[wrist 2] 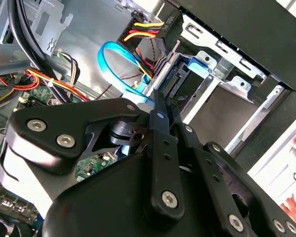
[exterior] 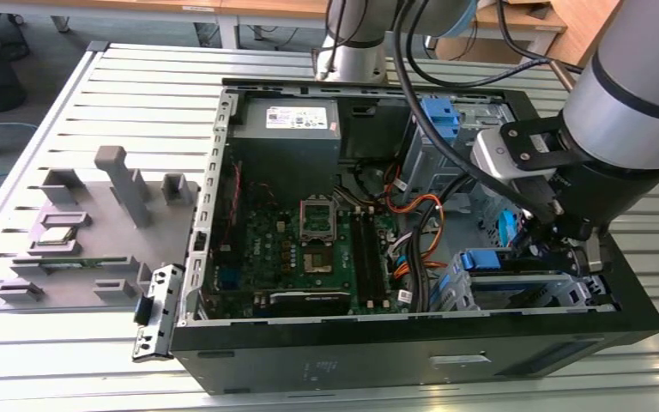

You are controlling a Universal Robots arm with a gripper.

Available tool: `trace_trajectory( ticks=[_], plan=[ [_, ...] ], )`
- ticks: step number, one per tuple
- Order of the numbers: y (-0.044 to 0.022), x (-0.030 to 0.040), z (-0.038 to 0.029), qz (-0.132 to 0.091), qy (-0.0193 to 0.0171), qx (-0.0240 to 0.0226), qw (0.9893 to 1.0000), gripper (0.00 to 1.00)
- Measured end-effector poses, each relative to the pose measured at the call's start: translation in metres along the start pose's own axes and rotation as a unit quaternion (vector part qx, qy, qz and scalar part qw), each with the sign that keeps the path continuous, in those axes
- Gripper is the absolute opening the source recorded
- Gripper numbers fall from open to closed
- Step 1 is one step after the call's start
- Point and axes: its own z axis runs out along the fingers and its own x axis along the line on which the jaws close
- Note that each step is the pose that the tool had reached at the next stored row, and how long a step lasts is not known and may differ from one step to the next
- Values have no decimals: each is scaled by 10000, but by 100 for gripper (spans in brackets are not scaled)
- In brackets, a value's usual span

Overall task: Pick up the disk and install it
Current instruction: 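Insert the first disk wire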

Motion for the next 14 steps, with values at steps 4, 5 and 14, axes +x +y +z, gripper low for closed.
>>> trace_trajectory(
  ticks=[4,5,14],
  plan=[
    [1,0,8,1,-8,1,10000,17],
    [1,0,8,1,-8,1,10000,17],
    [-9,-5,-53,0,-1,0,10000,24]
  ],
)
